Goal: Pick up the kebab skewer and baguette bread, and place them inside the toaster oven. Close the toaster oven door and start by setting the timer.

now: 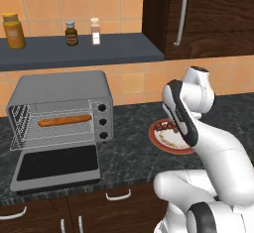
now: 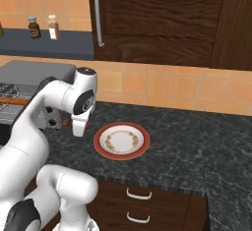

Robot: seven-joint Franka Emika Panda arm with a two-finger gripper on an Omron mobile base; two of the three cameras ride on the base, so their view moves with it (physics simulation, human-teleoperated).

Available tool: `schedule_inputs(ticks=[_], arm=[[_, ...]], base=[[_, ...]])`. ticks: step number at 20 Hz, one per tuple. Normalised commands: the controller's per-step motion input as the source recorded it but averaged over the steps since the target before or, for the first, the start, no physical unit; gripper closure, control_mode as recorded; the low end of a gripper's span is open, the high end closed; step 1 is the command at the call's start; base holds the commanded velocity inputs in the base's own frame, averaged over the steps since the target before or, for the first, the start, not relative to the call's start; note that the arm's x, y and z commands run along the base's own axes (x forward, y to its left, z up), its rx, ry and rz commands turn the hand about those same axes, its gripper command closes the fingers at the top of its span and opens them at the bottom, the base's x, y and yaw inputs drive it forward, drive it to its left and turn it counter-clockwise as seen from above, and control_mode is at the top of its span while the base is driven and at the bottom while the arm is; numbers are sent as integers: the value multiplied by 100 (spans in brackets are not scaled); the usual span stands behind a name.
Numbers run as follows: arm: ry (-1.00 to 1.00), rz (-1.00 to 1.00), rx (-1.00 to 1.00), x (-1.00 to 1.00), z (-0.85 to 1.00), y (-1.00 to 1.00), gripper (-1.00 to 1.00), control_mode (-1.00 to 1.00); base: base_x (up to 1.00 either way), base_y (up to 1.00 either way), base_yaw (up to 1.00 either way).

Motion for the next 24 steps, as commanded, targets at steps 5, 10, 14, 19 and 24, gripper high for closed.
schedule_inputs(ticks=[5,10,14,19,24], arm=[[-1,0,-4,-1,24,100,100,-100],[0,0,-7,0,8,100,100,-100],[0,0,-6,0,9,100,100,-100],[0,0,-6,0,6,100,100,-100],[0,0,-6,0,3,100,100,-100]], base=[[0,0,0],[0,0,0],[0,0,0],[0,0,0],[0,0,0]])
